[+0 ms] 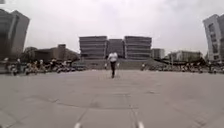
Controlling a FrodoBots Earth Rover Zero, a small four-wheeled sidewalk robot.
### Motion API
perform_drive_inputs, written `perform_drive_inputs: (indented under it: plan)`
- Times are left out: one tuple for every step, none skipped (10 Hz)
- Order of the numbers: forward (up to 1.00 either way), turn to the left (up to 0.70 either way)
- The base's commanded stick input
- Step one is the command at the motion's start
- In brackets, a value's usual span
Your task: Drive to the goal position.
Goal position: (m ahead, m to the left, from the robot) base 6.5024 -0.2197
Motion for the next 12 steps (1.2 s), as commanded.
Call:
perform_drive_inputs:
  plan:
    - [0.85, 0.0]
    - [0.85, 0.0]
    - [0.85, 0.0]
    - [0.85, 0.0]
    - [0.85, 0.0]
    - [0.85, 0.0]
    - [0.85, 0.0]
    - [0.85, 0.0]
    - [0.85, 0.0]
    - [0.85, 0.0]
    - [0.85, -0.01]
    - [0.85, -0.06]
